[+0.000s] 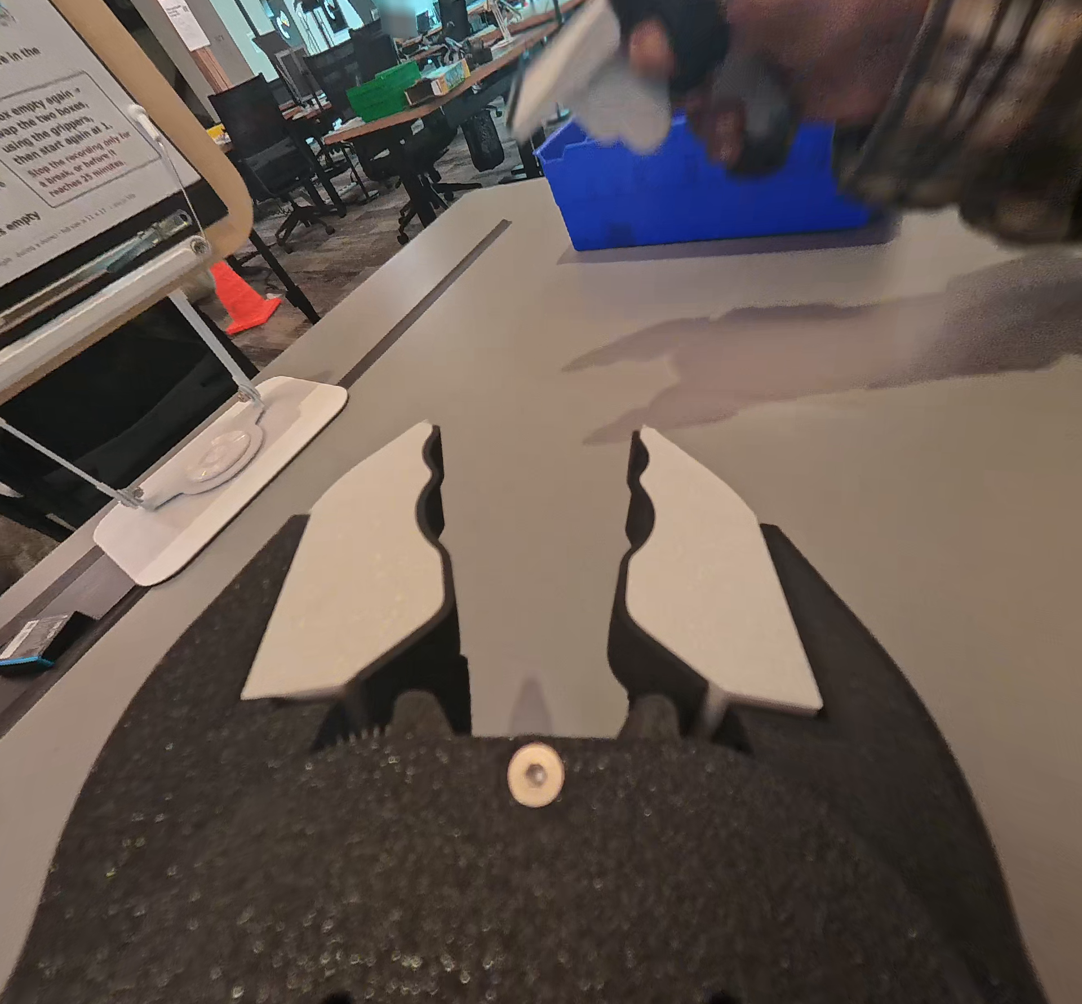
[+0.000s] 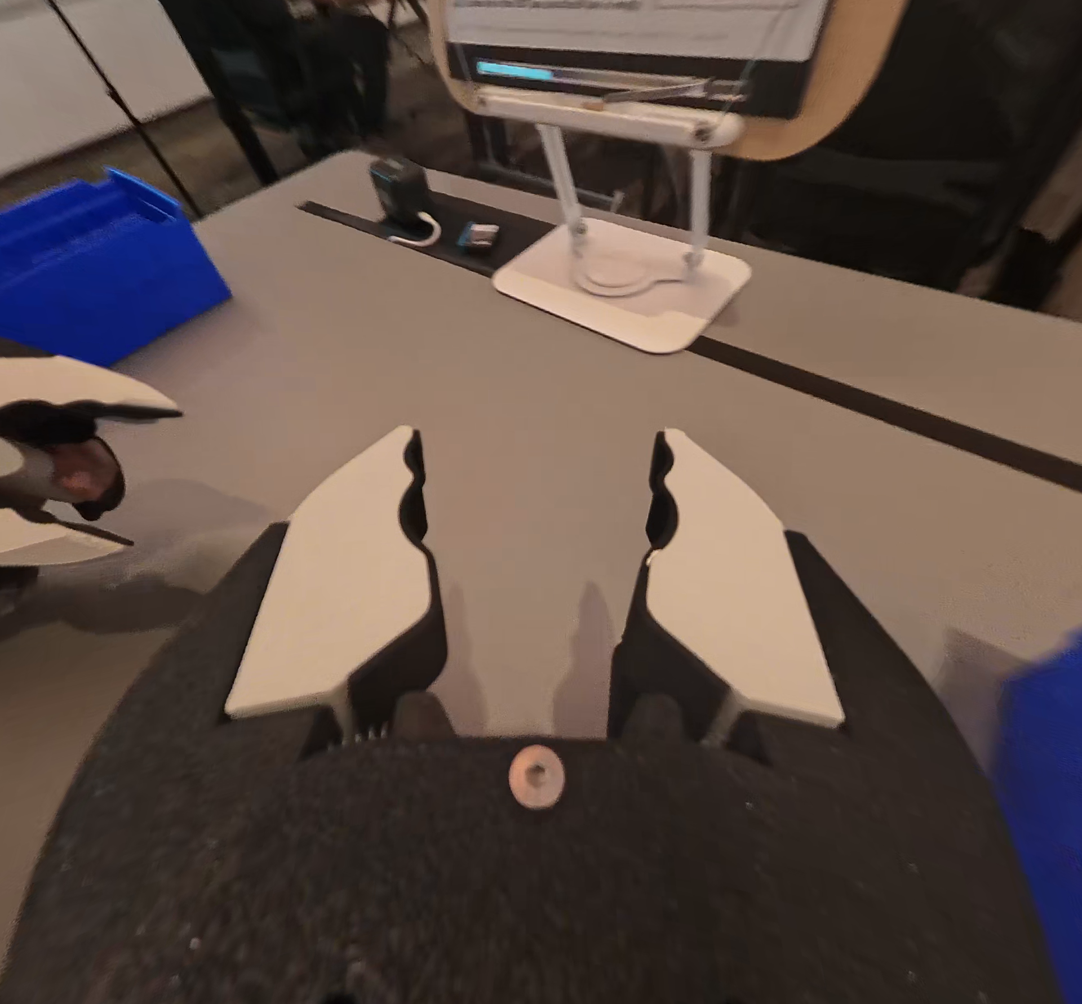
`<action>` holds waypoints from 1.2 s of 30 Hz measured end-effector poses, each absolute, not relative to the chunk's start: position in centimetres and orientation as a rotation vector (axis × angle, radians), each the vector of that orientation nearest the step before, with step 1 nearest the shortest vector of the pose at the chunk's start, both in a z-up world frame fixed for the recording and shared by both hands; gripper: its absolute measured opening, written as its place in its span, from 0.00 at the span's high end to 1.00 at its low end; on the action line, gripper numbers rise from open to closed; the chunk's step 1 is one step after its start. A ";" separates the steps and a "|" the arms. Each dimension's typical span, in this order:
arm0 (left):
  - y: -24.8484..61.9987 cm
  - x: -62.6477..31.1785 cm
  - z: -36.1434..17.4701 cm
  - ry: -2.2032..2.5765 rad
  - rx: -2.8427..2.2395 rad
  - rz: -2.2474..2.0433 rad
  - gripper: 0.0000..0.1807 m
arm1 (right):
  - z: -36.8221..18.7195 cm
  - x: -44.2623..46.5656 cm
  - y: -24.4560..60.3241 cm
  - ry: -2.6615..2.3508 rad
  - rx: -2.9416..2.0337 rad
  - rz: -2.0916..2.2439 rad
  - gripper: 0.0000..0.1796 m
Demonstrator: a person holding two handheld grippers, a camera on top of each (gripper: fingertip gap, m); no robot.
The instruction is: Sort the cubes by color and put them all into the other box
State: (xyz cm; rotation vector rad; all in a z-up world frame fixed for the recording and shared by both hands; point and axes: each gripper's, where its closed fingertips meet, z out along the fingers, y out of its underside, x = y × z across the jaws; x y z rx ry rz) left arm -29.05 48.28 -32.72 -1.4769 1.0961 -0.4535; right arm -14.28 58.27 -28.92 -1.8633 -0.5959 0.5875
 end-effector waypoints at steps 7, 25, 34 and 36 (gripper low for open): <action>47.7 -31.2 -29.4 1.044 -1.432 -0.451 0.65 | -33.1 -19.8 56.9 -0.548 -1.654 0.750 0.61; 42.7 -72.3 -33.8 0.826 -2.336 0.119 0.71 | -34.8 -23.2 54.7 -0.757 -1.657 0.738 0.62; 42.3 -73.9 -40.7 0.877 -2.613 0.078 0.77 | -34.9 -22.4 54.8 -0.737 -1.667 0.760 0.62; 42.3 -73.9 -41.3 0.861 -2.651 0.057 0.78 | -34.9 -22.4 54.7 -0.738 -1.670 0.775 0.62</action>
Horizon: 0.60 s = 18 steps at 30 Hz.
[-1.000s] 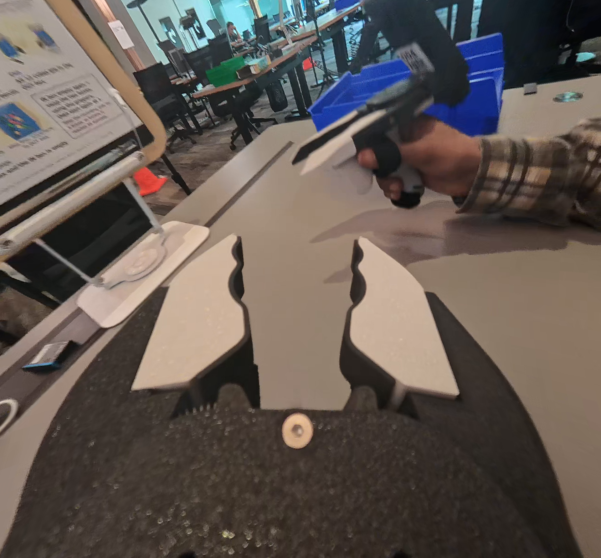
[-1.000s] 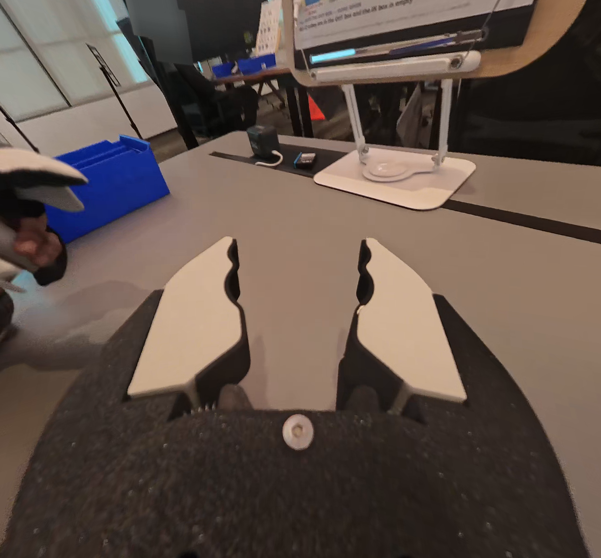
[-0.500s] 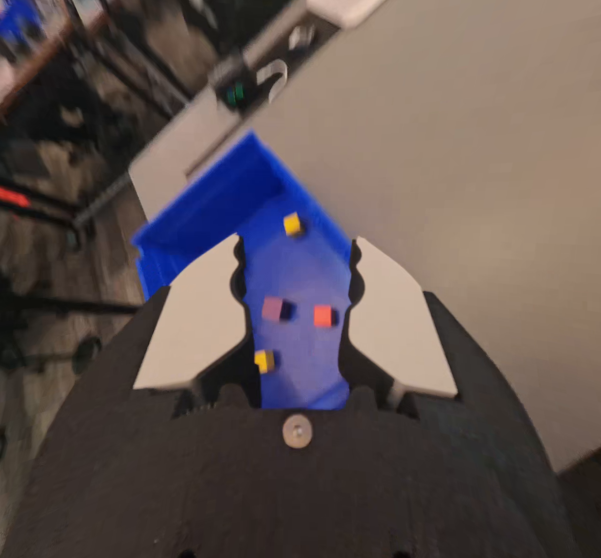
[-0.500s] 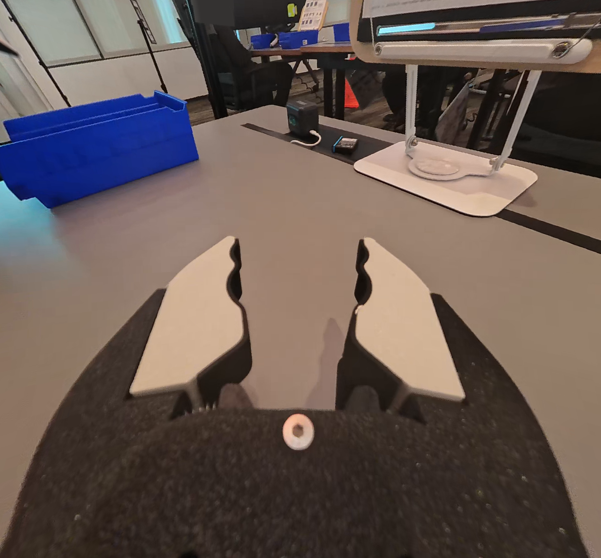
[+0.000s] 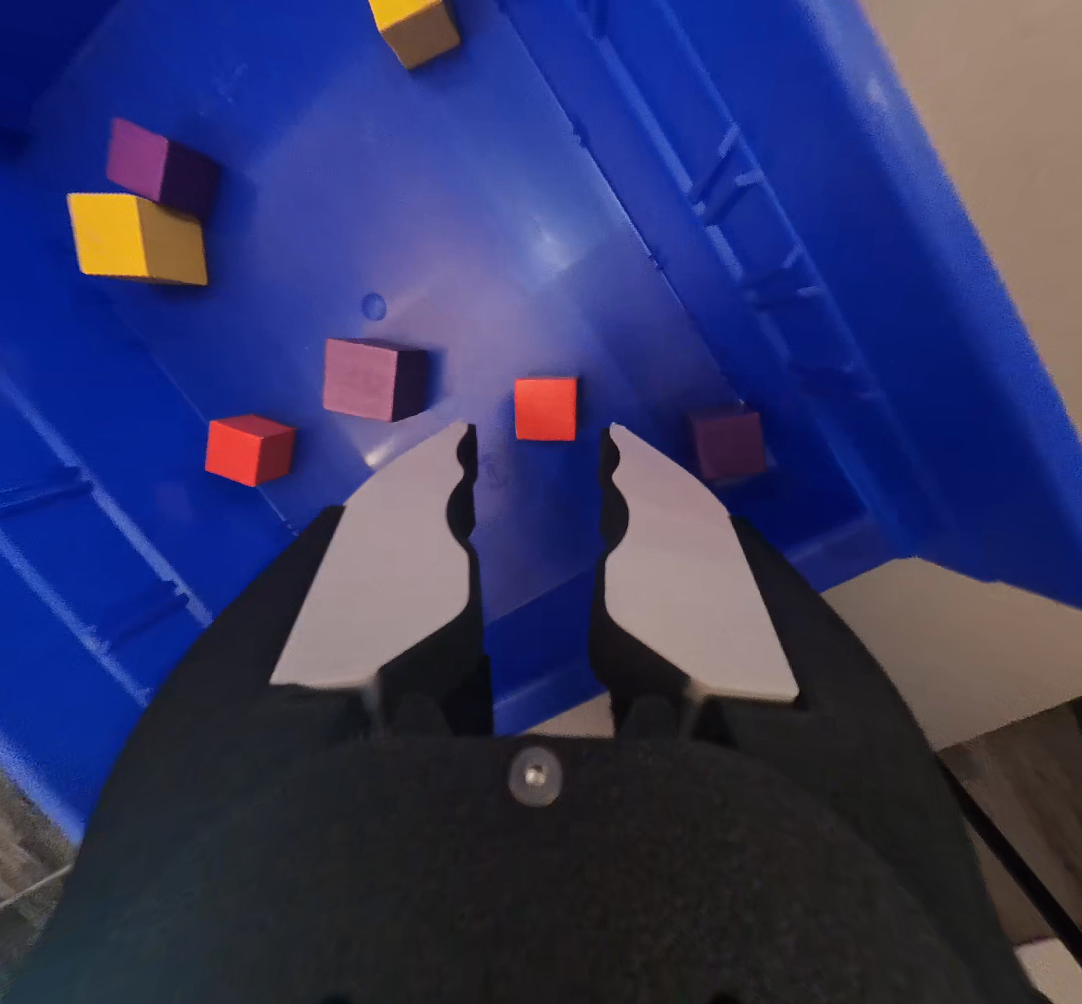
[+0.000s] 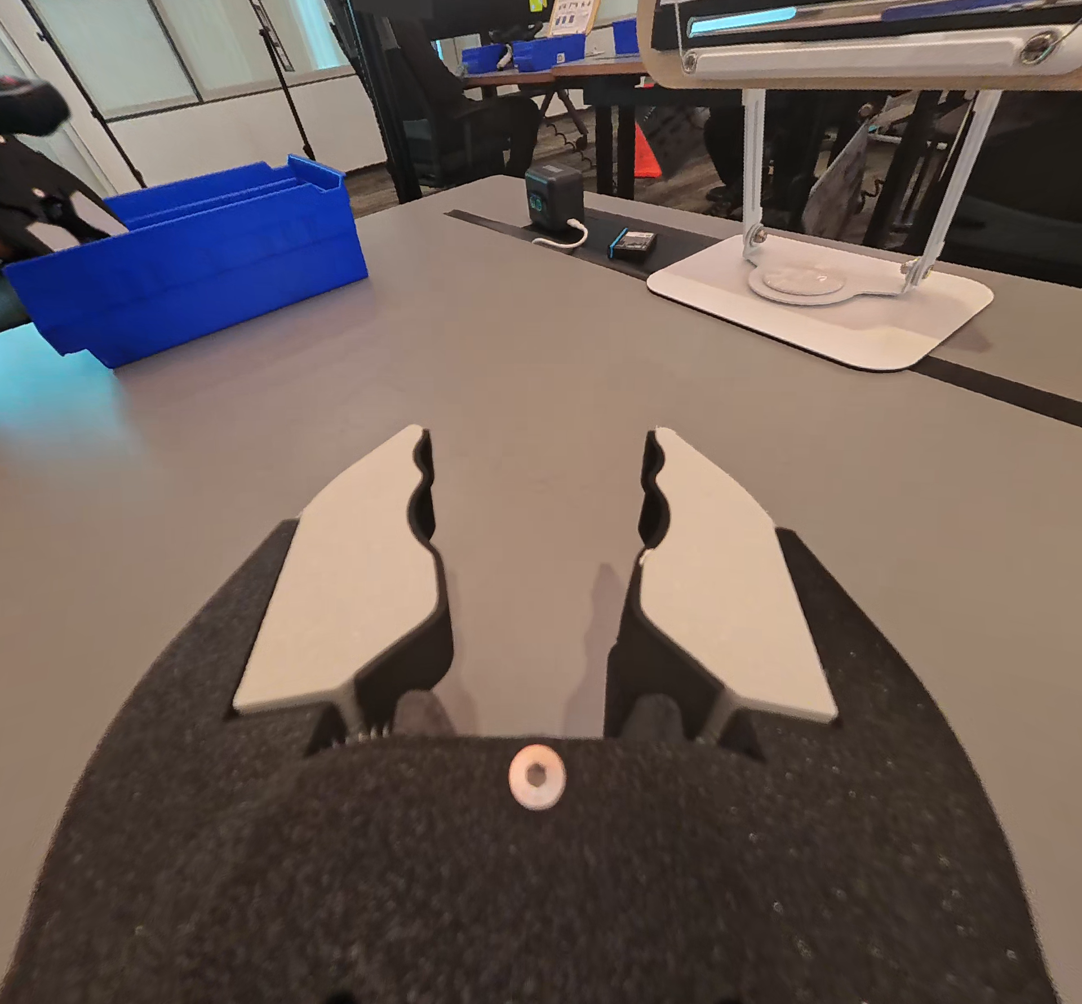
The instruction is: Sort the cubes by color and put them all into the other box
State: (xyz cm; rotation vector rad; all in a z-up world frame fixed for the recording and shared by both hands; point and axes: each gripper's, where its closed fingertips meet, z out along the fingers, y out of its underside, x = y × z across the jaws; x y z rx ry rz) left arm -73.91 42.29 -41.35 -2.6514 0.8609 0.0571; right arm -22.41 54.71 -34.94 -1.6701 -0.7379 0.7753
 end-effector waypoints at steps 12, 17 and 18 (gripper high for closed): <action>42.3 -73.9 -44.1 0.793 -2.883 -0.053 0.86 | -34.6 -22.4 54.5 -0.757 -1.659 0.773 0.62; 43.1 -74.9 -42.7 0.755 -2.847 0.004 0.88 | -34.4 -22.3 54.4 -0.754 -1.655 0.784 0.63; 43.9 -75.1 -41.5 0.719 -2.783 0.017 0.88 | -34.3 -22.4 54.3 -0.750 -1.651 0.791 0.63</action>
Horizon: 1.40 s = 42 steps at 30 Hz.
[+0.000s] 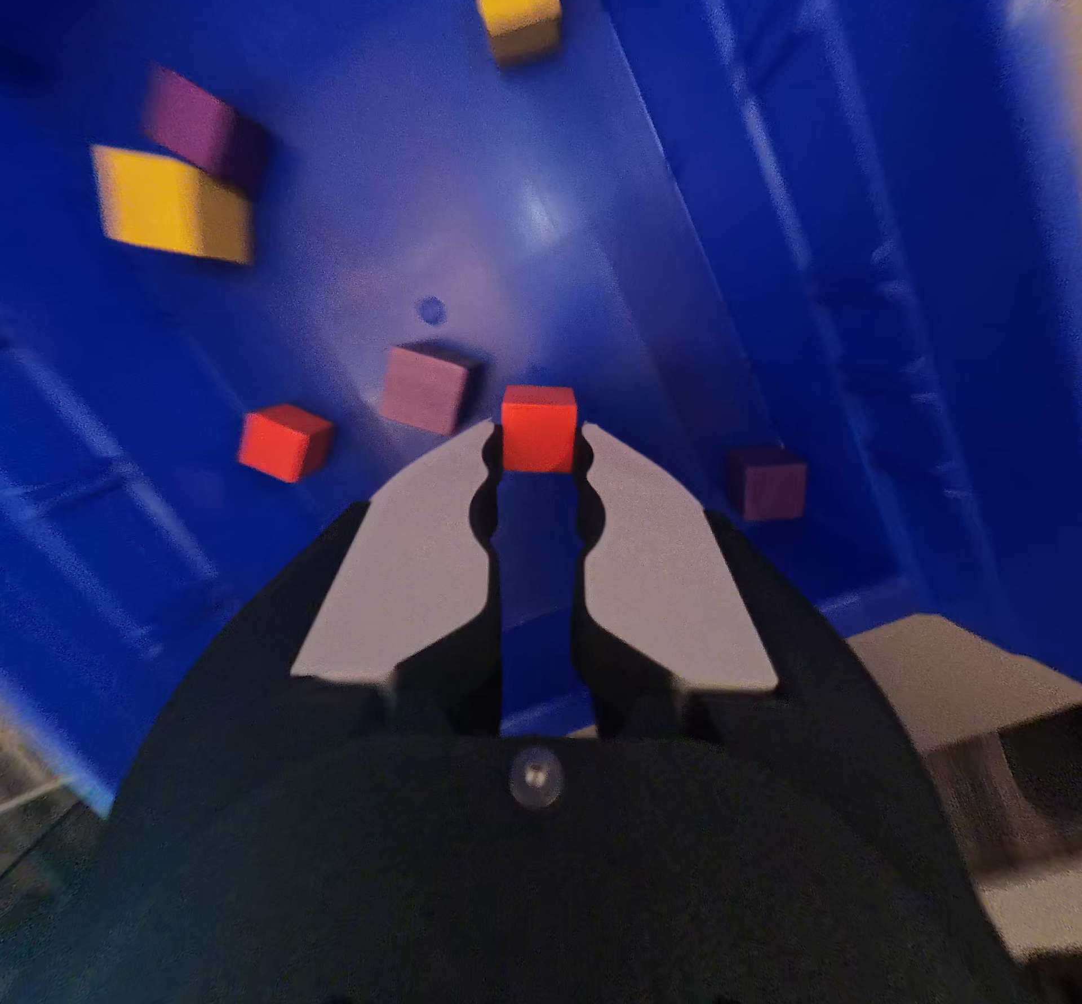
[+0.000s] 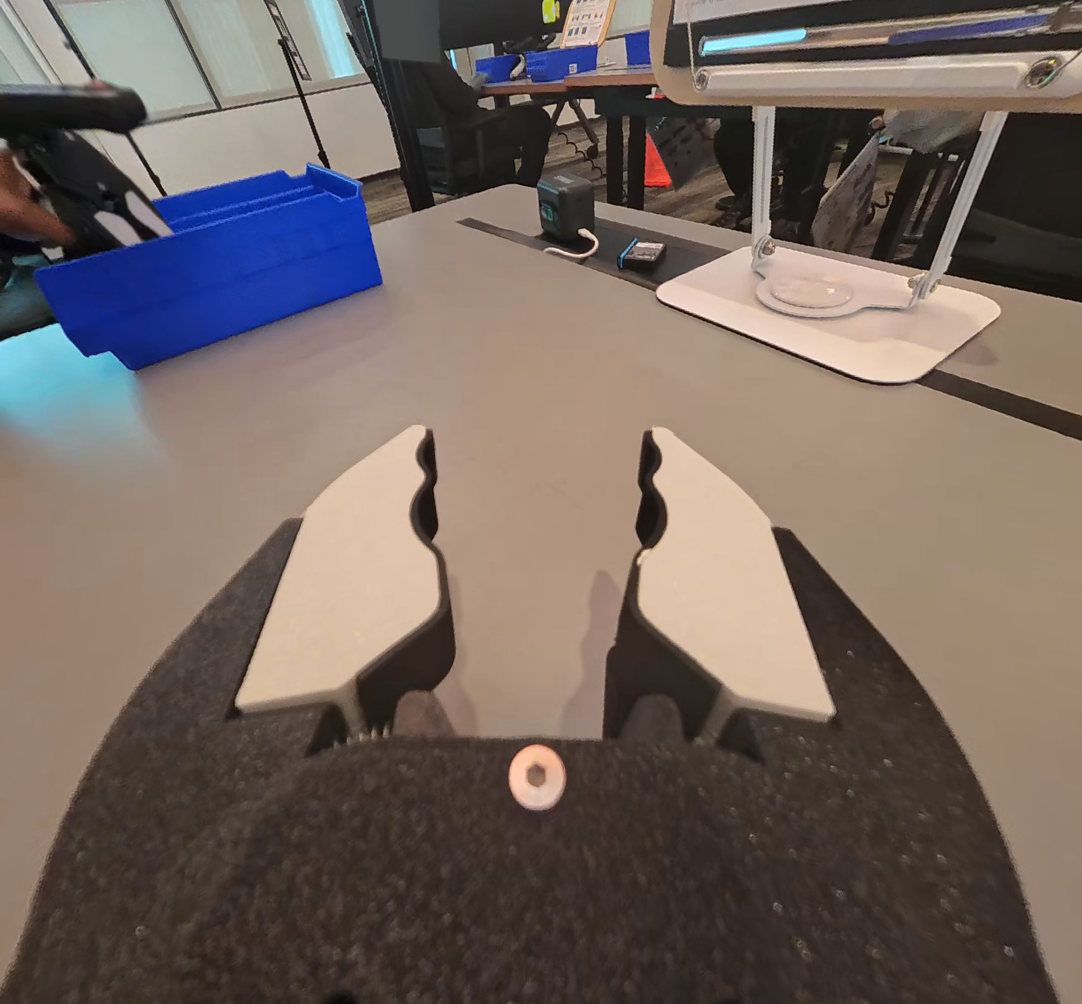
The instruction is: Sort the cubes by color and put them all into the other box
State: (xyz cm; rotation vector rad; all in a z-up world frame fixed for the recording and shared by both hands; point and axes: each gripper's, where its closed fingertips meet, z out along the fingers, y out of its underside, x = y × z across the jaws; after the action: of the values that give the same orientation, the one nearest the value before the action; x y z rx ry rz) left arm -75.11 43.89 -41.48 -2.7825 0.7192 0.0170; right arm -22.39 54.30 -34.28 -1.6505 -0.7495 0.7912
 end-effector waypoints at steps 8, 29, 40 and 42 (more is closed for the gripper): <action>47.7 -60.8 -23.2 0.842 -1.698 -0.190 0.88 | -30.2 -26.6 51.8 -0.659 -1.610 1.321 0.65; 45.4 -33.5 -25.2 1.117 -1.052 -0.680 0.88 | -24.7 -36.0 44.5 -0.659 -1.764 2.379 0.77; 45.9 -33.5 -27.4 1.045 -1.215 -0.809 0.65 | -24.3 -26.9 49.3 -0.674 -1.907 1.841 0.88; 45.8 -33.4 -27.7 1.045 -1.229 -0.828 0.65 | -24.5 -20.2 52.9 -0.624 -2.014 1.464 0.87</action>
State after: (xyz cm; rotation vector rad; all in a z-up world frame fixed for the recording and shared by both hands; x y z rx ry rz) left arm -33.36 45.83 -27.68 -1.2287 1.0449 -0.8281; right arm -20.18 52.87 -24.53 -2.0137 -0.6240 1.4637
